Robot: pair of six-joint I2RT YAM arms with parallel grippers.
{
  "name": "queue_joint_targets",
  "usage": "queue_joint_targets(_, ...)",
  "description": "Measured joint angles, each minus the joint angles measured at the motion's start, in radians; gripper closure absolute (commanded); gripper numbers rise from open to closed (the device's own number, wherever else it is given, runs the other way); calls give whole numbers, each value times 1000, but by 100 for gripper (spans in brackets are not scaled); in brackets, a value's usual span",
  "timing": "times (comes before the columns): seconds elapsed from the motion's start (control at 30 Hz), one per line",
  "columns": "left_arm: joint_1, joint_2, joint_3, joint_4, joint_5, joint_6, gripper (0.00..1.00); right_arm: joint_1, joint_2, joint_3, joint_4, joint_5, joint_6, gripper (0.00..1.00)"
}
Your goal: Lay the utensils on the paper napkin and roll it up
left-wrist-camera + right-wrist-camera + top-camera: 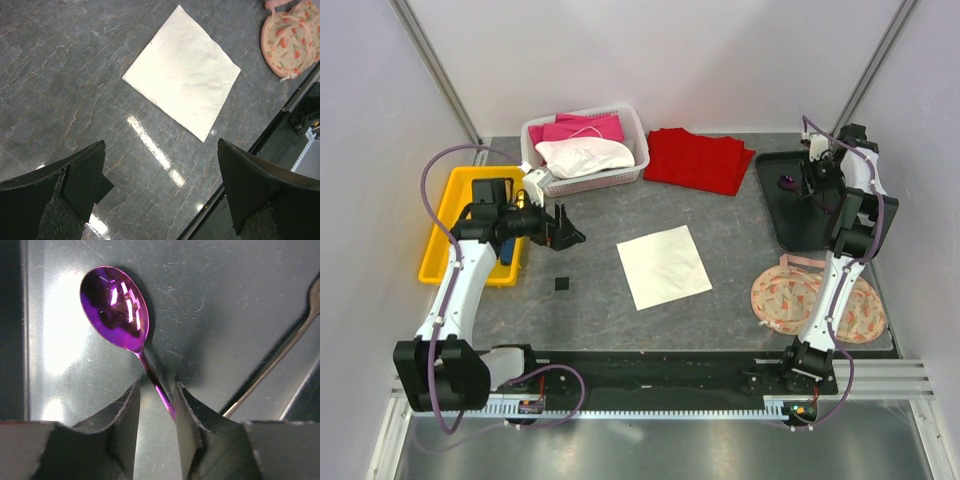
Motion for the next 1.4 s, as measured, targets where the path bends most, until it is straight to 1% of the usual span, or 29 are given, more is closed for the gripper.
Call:
queue_joint_targets(0.1,-17,8,0,0,-16,18,0,2,-5,-8,-1,-5,5,79)
queue_joint_targets(0.17,-22,15,0,0,-22,29,0,2,-5,-8,-5,-8,4,80)
queue_joint_targets(0.27,-24,31,2,0,-29,41,0,2,-6,-14,-9,-16,4,100)
queue_joint_targets(0.37,-33,49,11,0,-40,47,1,2,-12,-21,-14,-23,9,100)
queue_joint_targets(0.47,-57,63,18,0,-48,53,5,2,-19,-29,-21,-31,31,100)
queue_joint_targets(0.6,-77,70,18,0,-66,60,11,2,-64,-69,-8,-45,120,100)
queue_joint_targets(0.67,-89,70,18,3,-85,63,12,4,-134,-136,34,-47,198,100)
queue_joint_targets(0.87,-139,69,11,46,-155,63,21,17,-416,-329,163,-16,432,100)
queue_joint_targets(0.93,-172,66,-6,74,-182,67,25,31,-515,-396,202,-3,516,100)
queue_joint_targets(0.97,-194,66,-17,86,-195,78,28,40,-558,-431,219,2,554,100)
queue_joint_targets(1.0,-219,66,-25,92,-208,94,33,54,-602,-473,235,5,587,100)
queue_joint_targets(1.07,-283,70,-37,97,-235,153,40,87,-673,-553,243,3,640,100)
queue_joint_targets(1.1,-317,73,-39,98,-244,181,45,108,-704,-596,259,1,663,100)
queue_joint_targets(1.17,-400,85,-40,104,-264,271,49,139,-740,-659,262,-2,695,100)
queue_joint_targets(1.27,-521,106,-59,107,-310,420,51,177,-767,-728,264,-13,733,100)
queue_joint_targets(1.4,-660,154,-135,108,-367,580,57,178,-793,-800,264,-17,764,100)
